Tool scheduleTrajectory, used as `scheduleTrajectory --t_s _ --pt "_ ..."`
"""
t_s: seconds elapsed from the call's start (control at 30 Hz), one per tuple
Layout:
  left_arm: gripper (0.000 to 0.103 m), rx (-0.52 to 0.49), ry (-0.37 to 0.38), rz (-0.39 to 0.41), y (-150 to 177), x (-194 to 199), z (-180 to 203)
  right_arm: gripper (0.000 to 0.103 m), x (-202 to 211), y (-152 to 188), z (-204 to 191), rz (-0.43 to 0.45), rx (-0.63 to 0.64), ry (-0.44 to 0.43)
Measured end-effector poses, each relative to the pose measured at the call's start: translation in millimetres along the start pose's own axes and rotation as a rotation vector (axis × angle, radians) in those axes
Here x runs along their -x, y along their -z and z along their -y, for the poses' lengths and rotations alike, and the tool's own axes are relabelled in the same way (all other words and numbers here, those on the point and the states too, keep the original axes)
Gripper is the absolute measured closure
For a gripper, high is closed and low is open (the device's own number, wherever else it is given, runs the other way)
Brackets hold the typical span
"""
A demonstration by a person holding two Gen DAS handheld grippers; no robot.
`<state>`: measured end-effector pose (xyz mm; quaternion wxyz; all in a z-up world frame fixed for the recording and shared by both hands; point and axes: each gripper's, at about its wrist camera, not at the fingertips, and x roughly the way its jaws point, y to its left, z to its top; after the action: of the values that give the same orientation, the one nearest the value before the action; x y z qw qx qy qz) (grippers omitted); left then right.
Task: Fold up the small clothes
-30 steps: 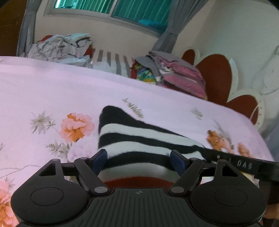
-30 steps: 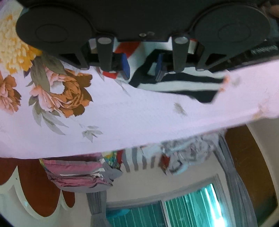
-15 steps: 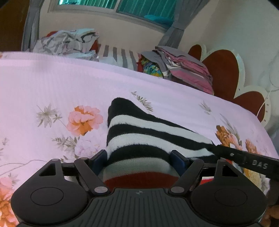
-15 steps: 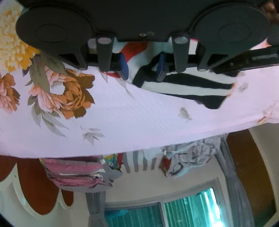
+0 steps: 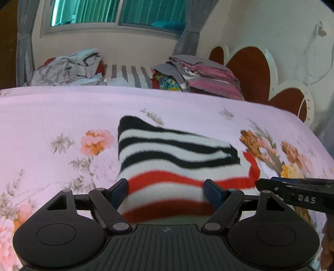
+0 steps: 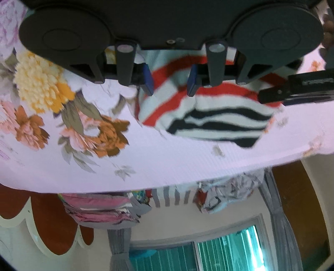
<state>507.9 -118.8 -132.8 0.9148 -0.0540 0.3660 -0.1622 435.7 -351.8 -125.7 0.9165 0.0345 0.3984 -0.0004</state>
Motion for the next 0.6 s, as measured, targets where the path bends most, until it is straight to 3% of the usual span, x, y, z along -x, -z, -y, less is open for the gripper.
scheduleTrajectory --t_s 0.3,0.6 --pt "0.025 -0.041 0.008 -0.028 15.9 22.9 1.9 0.069 33.2 20.3 0.5 0.012 -0.026 -0.008" --pt "0.025 -0.105 0.067 -0.038 45.1 54.1 -1.7 0.069 69.8 55.9 -4.9 0.007 -0.062 -0.021"
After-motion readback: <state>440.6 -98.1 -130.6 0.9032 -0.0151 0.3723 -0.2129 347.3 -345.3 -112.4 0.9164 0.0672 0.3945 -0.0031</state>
